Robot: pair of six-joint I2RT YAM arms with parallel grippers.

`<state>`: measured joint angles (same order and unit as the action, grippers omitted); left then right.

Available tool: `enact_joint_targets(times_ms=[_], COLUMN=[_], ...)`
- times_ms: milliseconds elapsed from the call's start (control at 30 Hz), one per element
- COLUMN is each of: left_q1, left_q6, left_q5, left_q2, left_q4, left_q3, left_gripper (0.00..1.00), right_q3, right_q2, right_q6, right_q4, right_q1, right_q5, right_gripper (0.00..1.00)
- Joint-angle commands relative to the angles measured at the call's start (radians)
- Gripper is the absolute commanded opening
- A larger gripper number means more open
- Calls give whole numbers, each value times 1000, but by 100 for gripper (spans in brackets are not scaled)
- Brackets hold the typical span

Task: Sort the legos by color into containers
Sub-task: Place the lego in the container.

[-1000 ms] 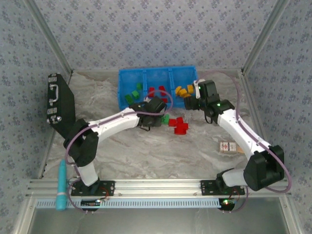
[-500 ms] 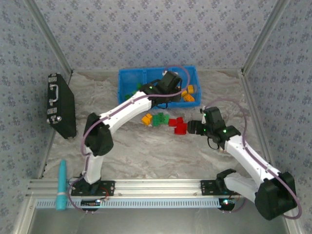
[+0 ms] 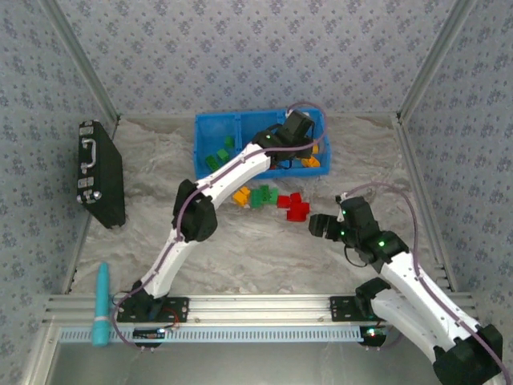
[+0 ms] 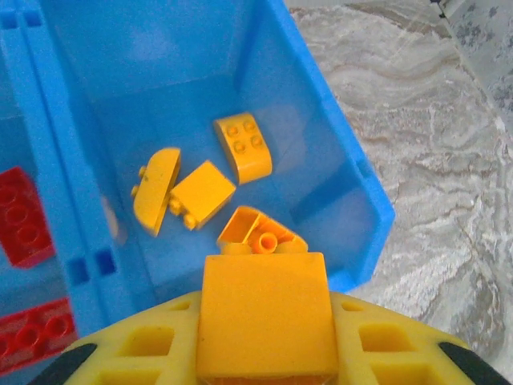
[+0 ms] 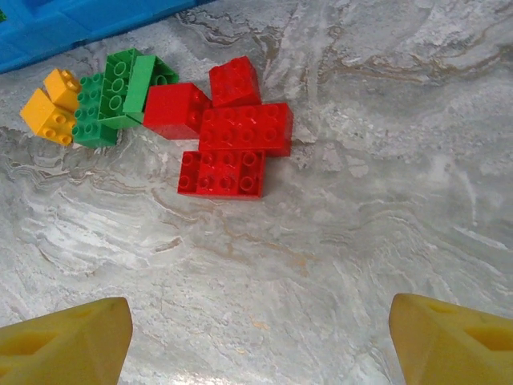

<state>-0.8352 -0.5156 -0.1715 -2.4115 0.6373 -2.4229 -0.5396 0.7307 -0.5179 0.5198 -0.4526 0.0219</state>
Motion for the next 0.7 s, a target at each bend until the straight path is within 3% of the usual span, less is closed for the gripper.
enact_joint_targets(times_ms=[0,333,533,667], left_q1=[11,59,96,153], left_q6=[10,-12,49,111], left_q5=[17,43,126,179], left_q2=[-67,-105,18,195], left_q4=[34,12,29,61], left_q3=[-91,-140,-134,-46], left_gripper=[31,61,64,64], right_q3=[2,-33,-42,-140], right_q2=[-20,16,57,203], right_q6=[-27,-10,133,289], right_q4=[64,34,-106,-185], right_q1=[-5,-16,-102,-161], right_q5=[-32,-27,35,105], right_gripper=[86,86,86,86])
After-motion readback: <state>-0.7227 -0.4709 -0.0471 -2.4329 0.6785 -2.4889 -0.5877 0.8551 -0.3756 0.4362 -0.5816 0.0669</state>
